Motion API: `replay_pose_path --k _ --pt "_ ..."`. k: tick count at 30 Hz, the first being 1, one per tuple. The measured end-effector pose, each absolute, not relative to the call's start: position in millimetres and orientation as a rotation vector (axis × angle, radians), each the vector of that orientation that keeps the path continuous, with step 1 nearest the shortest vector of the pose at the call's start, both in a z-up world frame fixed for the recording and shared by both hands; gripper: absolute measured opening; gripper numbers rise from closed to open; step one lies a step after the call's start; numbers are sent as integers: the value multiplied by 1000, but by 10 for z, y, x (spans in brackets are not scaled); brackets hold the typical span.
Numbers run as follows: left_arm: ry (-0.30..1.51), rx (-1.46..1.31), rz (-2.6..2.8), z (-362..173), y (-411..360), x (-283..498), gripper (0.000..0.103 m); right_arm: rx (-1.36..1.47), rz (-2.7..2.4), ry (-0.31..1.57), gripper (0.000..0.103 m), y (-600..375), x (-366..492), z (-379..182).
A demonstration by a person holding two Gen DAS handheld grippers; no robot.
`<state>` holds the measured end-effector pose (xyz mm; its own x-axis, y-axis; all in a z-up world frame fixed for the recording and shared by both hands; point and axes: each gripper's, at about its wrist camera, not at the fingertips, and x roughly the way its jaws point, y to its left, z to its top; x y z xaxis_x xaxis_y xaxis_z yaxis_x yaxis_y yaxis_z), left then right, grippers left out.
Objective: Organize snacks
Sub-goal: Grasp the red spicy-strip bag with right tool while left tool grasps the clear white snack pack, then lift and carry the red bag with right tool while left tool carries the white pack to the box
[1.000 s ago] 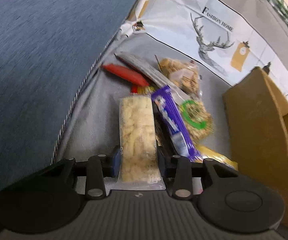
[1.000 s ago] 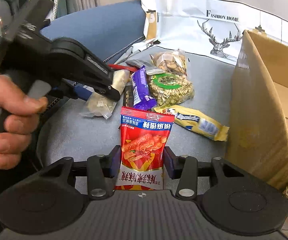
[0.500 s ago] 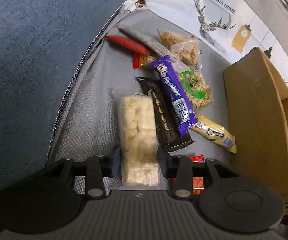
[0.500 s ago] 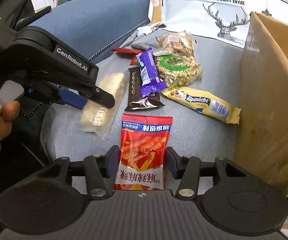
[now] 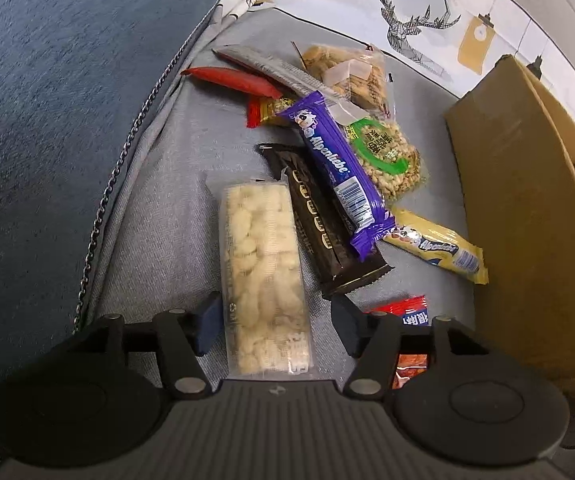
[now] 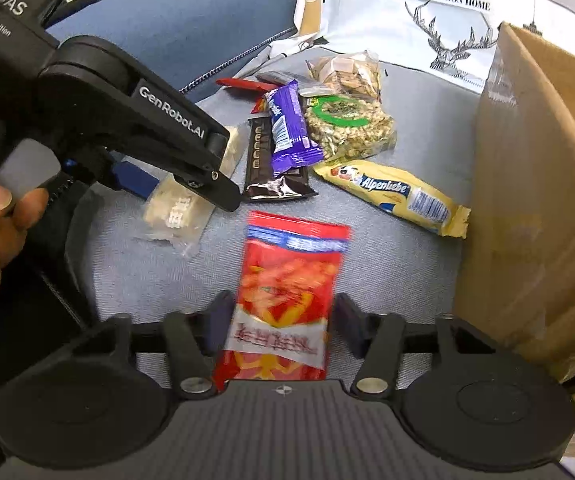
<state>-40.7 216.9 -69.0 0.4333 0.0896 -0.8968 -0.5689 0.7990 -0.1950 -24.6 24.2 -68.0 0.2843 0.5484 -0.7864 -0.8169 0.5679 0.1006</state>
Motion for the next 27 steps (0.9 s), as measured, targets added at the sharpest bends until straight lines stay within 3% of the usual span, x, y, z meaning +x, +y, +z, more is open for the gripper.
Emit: replay_pose_path --k 5,17,27 --pt "1047 -502 452 -687 2166 -401 45 -321 933 889 48 182 -214 -656" --pt "984 -594 374 -611 2219 -531 40 -280 921 808 48 93 -293 -504" --pt "813 -590 317 -396 2160 -702 40 -215 960 685 47 -25 -380 -232"
